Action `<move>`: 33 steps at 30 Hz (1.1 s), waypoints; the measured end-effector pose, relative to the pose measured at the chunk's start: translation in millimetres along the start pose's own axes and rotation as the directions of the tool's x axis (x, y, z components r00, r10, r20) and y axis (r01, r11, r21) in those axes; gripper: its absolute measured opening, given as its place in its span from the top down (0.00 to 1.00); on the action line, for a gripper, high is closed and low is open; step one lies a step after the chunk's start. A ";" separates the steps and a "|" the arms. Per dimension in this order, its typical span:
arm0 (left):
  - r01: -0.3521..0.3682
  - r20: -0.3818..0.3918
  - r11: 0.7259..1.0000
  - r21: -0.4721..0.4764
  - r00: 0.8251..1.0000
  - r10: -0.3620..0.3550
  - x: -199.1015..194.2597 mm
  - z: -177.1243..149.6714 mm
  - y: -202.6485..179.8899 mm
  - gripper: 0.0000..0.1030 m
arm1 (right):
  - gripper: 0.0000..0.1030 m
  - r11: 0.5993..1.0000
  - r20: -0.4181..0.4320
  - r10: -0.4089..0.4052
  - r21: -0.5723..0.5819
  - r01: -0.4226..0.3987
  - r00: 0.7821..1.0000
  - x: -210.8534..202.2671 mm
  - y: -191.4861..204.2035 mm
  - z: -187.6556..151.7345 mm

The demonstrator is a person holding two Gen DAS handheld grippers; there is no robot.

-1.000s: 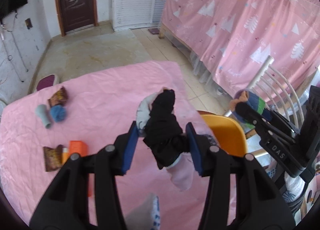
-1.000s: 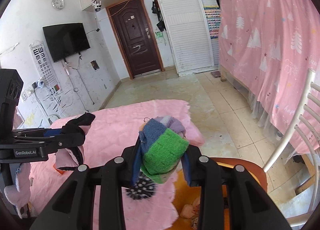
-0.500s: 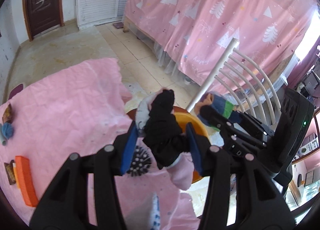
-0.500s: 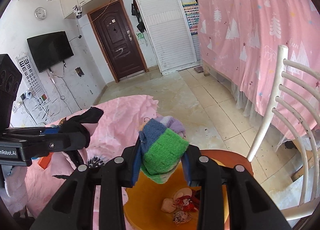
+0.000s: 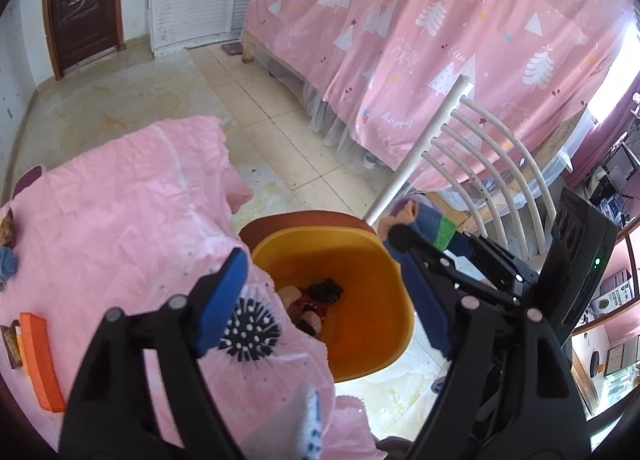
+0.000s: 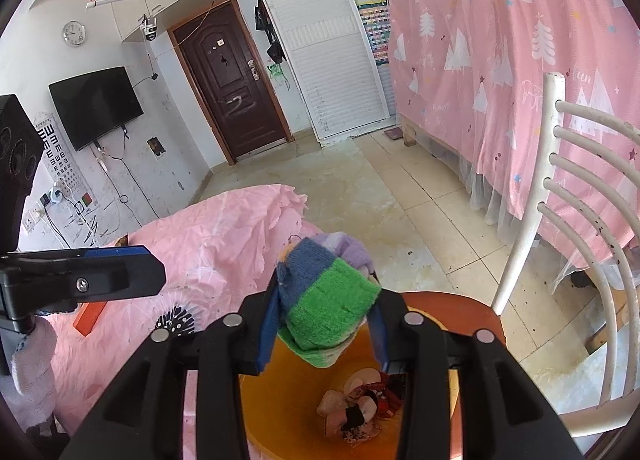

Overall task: Collect trash
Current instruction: 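Open the left gripper over the bin while the right gripper opens to drop the sponge, then move both open grippers back over the remaining items on the bed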

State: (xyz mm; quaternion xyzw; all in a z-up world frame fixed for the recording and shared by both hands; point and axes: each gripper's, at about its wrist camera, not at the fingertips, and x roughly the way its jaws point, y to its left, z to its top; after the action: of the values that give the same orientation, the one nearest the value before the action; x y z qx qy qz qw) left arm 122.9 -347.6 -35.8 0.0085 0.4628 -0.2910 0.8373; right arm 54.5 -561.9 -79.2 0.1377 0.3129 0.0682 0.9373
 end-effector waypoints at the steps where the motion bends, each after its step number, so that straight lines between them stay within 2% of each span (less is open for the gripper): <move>1: 0.000 0.004 1.000 0.001 1.000 0.000 -1.7 -0.1 0.6 0.27 | 0.63 1.000 0.000 -0.003 -0.002 0.003 1.000 0.1 0.6 1.0; 4: -0.003 0.018 1.000 0.000 1.000 0.003 -7.9 -0.2 4.1 0.27 | 0.56 1.000 0.003 -0.008 -0.007 0.008 1.000 -0.7 4.7 2.2; 7: -0.001 0.027 1.000 -0.011 1.000 0.002 -14.6 -0.4 10.6 0.27 | 0.54 1.000 0.002 -0.010 -0.015 0.010 1.000 -1.3 11.9 4.7; 14: -0.009 0.066 0.999 -0.033 0.998 0.011 -36.2 -3.2 30.6 0.27 | 0.50 0.998 -0.002 0.004 -0.056 -0.004 1.000 0.9 39.0 12.8; 18: -0.021 0.096 0.998 -0.051 0.995 0.026 -50.3 -4.0 43.0 0.23 | 0.49 0.996 -0.008 0.023 -0.086 -0.023 1.000 5.4 61.1 15.2; 30: -0.053 0.165 0.989 -0.138 0.983 0.075 -90.1 -13.7 96.3 0.21 | 0.44 0.983 -0.051 0.064 -0.171 -0.072 0.997 23.8 126.5 16.3; 33: -0.065 0.177 0.985 -0.161 0.980 0.094 -98.4 -17.3 111.2 0.18 | 0.43 0.978 -0.063 0.072 -0.192 -0.083 0.995 28.8 143.0 16.8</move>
State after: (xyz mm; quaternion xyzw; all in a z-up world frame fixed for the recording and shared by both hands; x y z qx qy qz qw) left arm 125.0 -203.2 2.7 -0.0647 0.4037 -0.2200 0.8857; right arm 81.6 -423.1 -39.7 0.0554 0.3252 0.1386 0.9338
